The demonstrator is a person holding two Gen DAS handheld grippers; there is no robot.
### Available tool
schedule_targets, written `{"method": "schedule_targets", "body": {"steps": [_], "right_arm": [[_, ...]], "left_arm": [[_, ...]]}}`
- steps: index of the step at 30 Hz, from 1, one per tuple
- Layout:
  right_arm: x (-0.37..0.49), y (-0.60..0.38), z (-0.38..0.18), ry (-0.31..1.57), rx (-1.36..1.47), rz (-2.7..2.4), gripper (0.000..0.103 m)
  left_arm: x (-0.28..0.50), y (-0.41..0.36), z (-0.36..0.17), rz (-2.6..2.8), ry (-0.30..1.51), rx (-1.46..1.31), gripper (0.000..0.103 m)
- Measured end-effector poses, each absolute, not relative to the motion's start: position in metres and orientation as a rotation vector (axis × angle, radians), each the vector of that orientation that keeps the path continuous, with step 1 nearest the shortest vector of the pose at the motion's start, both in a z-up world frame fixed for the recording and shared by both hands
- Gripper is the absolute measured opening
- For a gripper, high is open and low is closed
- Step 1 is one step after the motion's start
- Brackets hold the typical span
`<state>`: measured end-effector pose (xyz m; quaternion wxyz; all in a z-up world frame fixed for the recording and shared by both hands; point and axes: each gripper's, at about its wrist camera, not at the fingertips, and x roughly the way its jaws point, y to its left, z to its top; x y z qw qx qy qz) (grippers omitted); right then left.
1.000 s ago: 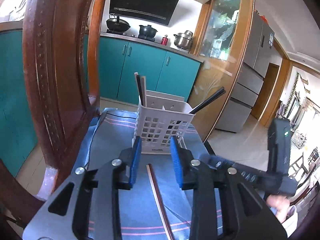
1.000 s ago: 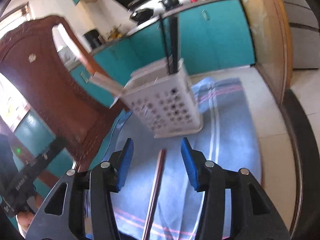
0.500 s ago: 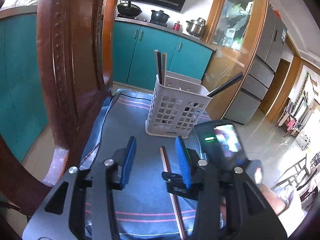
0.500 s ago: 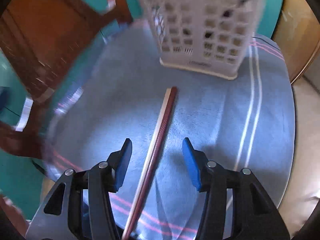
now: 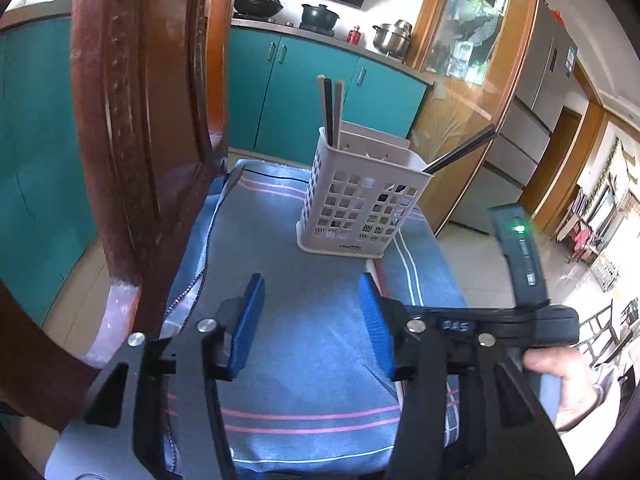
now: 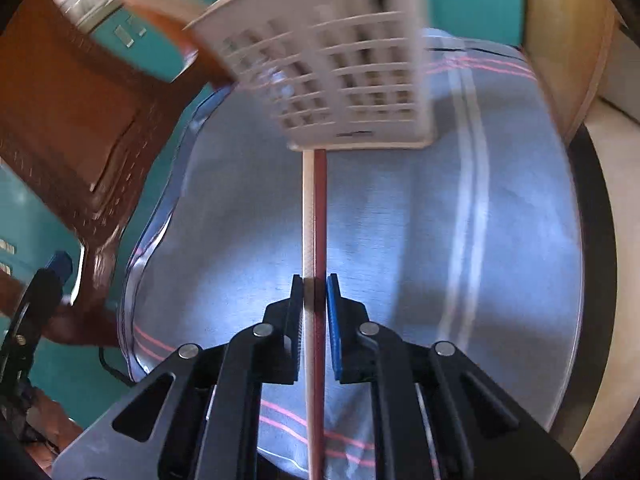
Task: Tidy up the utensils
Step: 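Grasp a dark red chopstick with right tool while left tool approaches a light wooden chopstick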
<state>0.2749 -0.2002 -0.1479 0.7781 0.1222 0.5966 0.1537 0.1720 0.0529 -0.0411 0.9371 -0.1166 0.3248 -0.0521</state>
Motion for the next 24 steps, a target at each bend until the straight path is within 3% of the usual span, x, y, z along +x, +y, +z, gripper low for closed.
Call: {"method": "schedule_targets", "body": {"steps": [3,15,19,24], "right_arm": [[0.278,-0.213,-0.145,1.282,0.243,0.272,0.020],[0.309,-0.183,-0.178,1.394,0.017,0.250,0.020],[0.308,-0.191,-0.181,1.357,-0.027,0.232,0.012],[0.311,-0.226,-0.179,1.379,0.099,0.217,0.012]], "left_arm": [[0.182,0.046,-0.037,-0.101,0.679,-0.200,0.056],[0.253,0.030,-0.077,-0.134,0.868,-0.122,0.058],[0.259,0.036,-0.091,-0.167,0.930,-0.195,0.058],[0.282,-0.002,-0.098,-0.259,1.014,-0.104,0.059]]}}
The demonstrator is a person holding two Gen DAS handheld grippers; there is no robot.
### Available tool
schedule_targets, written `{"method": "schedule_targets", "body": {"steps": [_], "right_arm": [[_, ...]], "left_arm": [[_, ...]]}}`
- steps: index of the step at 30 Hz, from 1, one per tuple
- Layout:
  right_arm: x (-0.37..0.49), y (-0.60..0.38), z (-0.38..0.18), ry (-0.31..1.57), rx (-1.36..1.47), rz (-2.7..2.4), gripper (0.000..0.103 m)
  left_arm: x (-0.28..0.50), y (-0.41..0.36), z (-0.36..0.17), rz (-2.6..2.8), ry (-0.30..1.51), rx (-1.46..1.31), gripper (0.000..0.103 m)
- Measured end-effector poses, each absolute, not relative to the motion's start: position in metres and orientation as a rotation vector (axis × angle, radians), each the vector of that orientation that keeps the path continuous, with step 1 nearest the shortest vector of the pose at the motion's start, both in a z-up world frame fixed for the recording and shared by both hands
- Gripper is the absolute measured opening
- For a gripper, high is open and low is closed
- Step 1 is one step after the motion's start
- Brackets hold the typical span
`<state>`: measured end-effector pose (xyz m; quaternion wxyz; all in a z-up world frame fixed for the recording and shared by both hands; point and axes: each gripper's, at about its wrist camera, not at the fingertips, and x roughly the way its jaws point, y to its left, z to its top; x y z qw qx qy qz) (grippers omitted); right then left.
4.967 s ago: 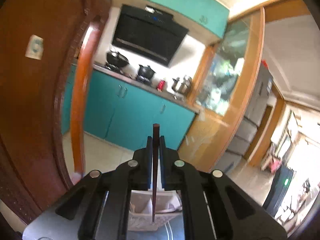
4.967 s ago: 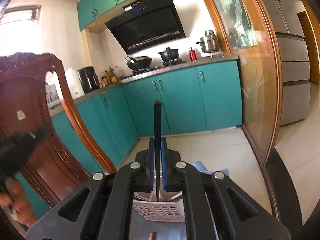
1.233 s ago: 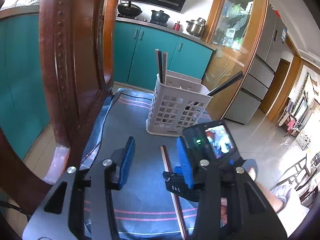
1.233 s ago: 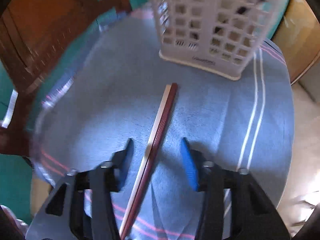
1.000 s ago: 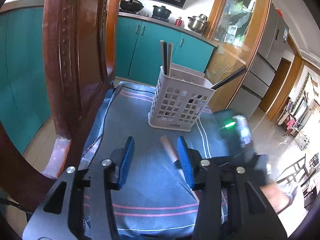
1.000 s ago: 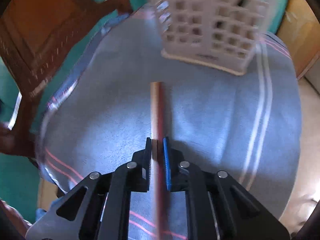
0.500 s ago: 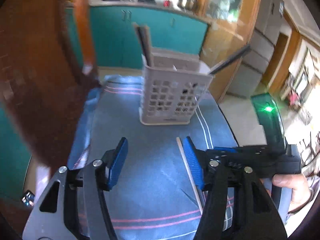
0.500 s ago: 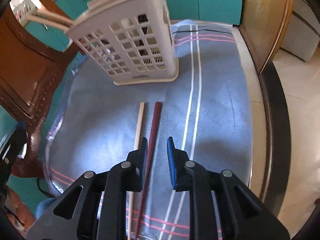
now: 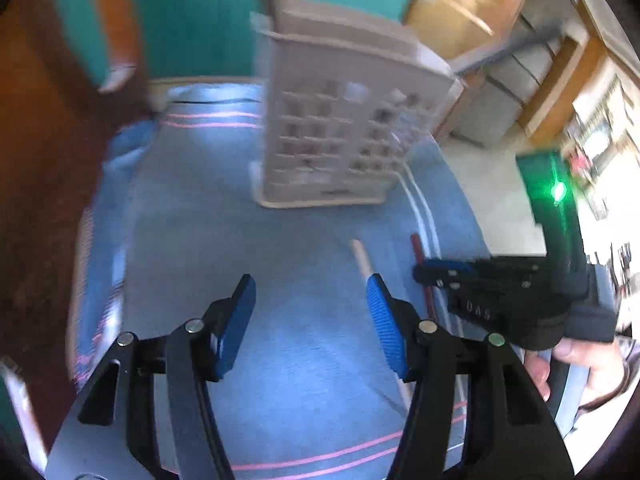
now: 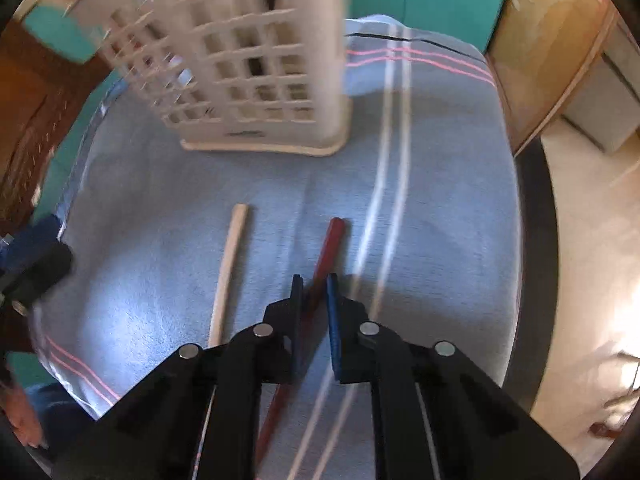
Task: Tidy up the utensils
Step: 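Grasp a dark red chopstick with right tool while left tool approaches a light wooden chopstick, then close left tool on the light wooden chopstick while right tool holds the dark red one, then lift both held chopsticks and insert them upright into the white basket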
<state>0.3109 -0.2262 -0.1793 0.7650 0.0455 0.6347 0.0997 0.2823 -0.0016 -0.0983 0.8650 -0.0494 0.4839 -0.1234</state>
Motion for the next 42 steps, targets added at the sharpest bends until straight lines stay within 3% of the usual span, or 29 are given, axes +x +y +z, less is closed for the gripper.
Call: {"method": "schedule_targets", "body": {"steps": [11,12,15,16,24,26,28,29,33,42], "right_arm": [[0.317,-0.306,-0.166,1.329,0.334,0.133,0.019],[0.317,-0.310,-0.165,1.317,0.351,0.135,0.019],[0.317,-0.307,-0.164,1.285,0.372,0.172,0.019],[0.312,-0.301,-0.166,1.283,0.367,0.182,0.019],[0.324,-0.235,-0.186,1.332,0.138,0.167,0.023],[0.323,-0.228,-0.186,1.321,0.094,0.148,0.023],[0.322,-0.226,-0.186,1.312,0.099,0.156,0.011],[0.321,-0.228,-0.184,1.305,0.127,0.177,0.010],[0.314,-0.234,-0.161,1.238,0.167,0.208,0.009],[0.267,-0.246,-0.077,0.929,0.226,0.337,0.008]], "left_arm": [[0.329,-0.050,-0.141,-0.272,1.184,-0.001,0.059],[0.330,-0.051,-0.146,-0.261,1.195,0.003,0.056],[0.329,-0.047,-0.149,-0.202,1.182,0.018,0.035],[0.328,-0.044,-0.150,-0.187,1.178,0.016,0.034],[0.324,-0.047,-0.154,-0.184,1.150,0.060,0.040],[0.323,-0.049,-0.154,-0.177,1.138,0.070,0.035],[0.324,-0.047,-0.153,-0.166,1.128,0.068,0.017],[0.323,-0.043,-0.153,-0.162,1.126,0.051,0.016],[0.317,-0.031,-0.133,-0.136,1.062,0.039,0.008],[0.257,-0.020,-0.039,-0.140,0.781,0.024,0.007]]}}
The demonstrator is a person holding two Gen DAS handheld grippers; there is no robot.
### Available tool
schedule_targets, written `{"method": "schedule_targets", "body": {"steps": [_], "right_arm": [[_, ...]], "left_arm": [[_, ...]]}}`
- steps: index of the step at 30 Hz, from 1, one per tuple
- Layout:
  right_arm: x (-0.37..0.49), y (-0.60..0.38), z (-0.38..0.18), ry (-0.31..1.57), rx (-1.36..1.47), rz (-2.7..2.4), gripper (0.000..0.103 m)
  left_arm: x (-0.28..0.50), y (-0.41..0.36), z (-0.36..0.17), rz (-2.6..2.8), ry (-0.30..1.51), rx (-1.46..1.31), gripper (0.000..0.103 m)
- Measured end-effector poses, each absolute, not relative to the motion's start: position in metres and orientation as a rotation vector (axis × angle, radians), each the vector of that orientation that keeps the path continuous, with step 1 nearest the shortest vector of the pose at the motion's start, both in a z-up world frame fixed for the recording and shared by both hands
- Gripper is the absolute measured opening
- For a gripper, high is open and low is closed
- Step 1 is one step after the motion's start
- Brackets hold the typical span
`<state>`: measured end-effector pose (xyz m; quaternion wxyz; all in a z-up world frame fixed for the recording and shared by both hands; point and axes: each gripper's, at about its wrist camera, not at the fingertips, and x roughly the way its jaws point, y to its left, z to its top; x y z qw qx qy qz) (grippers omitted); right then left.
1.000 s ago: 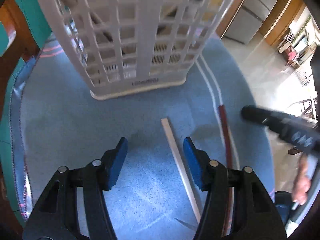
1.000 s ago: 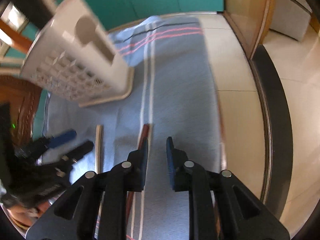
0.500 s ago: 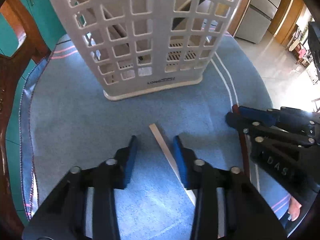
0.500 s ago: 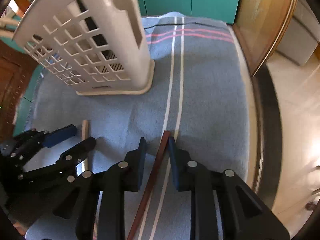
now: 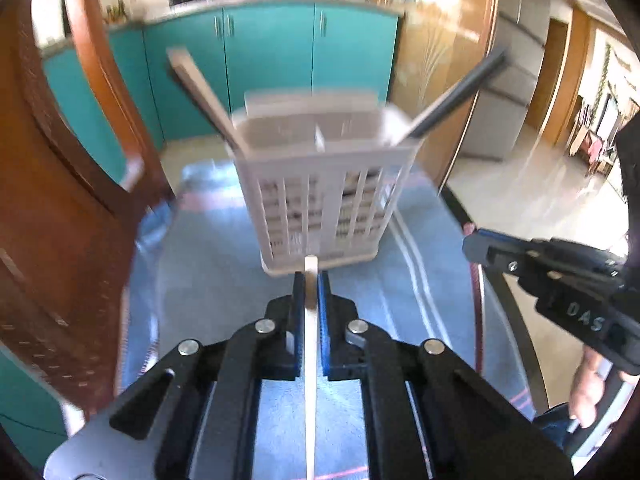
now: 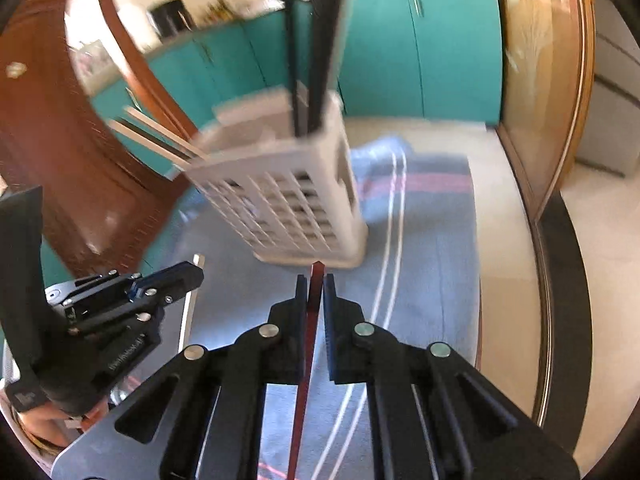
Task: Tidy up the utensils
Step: 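Lift both held chopsticks and insert them upright into the white basket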
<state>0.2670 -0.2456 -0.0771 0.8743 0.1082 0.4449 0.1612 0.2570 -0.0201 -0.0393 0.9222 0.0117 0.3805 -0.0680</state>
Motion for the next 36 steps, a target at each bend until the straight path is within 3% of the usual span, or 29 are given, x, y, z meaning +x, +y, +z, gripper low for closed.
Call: {"method": "schedule_targets", "body": {"steps": [14,22,25,29,36], "right_arm": [[0.225,-0.256,0.033,0.672,0.304,0.395,0.007],[0.254,-0.254,0.128,0.437,0.281,0.349,0.007],[0.274,-0.254,0.149,0.366,0.284,0.303,0.007],[0.298,-0.252,0.157,0.320,0.259,0.250,0.007],[0.340,-0.245,0.122,0.368,0.218,0.192,0.007]], "left_arm": [[0.199,-0.008,0.068,-0.192,0.509,-0.035,0.007],[0.219,0.015,0.173,-0.144,0.237,-0.109,0.007],[0.240,0.013,0.187,-0.128,0.202,-0.110,0.007],[0.267,0.011,0.186,-0.125,0.207,-0.117,0.007],[0.306,-0.002,0.179,-0.087,0.197,-0.074,0.007]]}}
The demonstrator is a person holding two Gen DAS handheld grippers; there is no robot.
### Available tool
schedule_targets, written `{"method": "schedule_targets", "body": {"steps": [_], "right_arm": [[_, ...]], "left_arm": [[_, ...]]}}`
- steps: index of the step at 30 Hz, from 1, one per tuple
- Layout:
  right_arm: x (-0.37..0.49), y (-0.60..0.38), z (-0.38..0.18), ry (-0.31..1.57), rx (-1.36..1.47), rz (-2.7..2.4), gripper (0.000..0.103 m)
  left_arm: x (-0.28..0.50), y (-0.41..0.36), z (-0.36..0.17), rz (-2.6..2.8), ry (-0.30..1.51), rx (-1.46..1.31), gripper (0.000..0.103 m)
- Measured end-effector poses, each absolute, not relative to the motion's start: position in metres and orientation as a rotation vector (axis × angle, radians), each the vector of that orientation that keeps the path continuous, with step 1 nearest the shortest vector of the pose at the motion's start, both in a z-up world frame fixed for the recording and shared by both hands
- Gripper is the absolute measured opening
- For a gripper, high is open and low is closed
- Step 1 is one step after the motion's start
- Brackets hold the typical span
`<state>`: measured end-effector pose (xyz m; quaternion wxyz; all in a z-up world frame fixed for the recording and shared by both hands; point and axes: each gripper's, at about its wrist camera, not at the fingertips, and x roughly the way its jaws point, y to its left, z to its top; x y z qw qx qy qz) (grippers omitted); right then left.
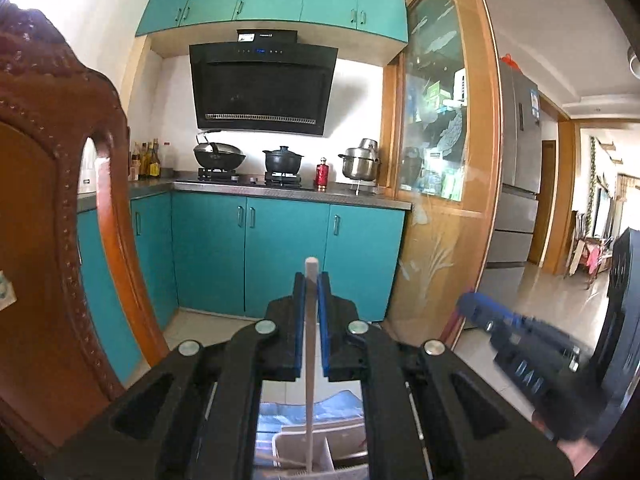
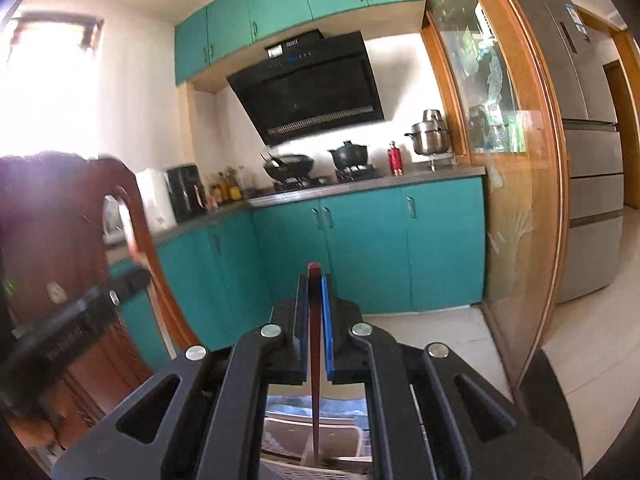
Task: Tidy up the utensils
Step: 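Lift both held chopsticks and insert them upright into the white basket, then open both tools and pull them back from the basket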
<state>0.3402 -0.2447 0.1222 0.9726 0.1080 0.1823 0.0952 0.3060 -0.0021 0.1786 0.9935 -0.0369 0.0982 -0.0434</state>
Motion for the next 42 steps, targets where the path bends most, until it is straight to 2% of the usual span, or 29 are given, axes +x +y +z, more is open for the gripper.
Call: {"method": "schedule_targets", "body": {"steps": [7,13,24,32,36,40,42], "right_arm": [[0.343,-0.242,0.066,0.486,0.223,0.204,0.007],[0.329,-0.238,0.041,0.513,0.214,0.206,0.007],[0.311,-0.242,0.044,0.516,0.278,0.225,0.007],[0.277,-0.241,0.036,0.497,0.295,0.267,0.008],[0.259,-0.243,0.024,0.496,0.309,0.277,0.015],[0.248,-0.246,0.004,0.526,0.306,0.269,0.017],[0.243,-0.250,-0.012,0.563,0.313,0.268,0.031]], "left_arm": [[0.321,-0.002,0.125,-0.081,0.299,-0.085,0.007],[0.314,0.009,0.097,-0.076,0.340,-0.119,0.007],[0.296,0.016,0.100,-0.085,0.314,-0.125,0.007],[0.307,0.004,0.073,-0.089,0.370,-0.099,0.007],[0.310,0.000,0.053,-0.086,0.410,-0.103,0.007],[0.310,0.002,0.032,-0.075,0.458,-0.120,0.007],[0.306,0.005,0.025,-0.073,0.472,-0.146,0.008]]}}
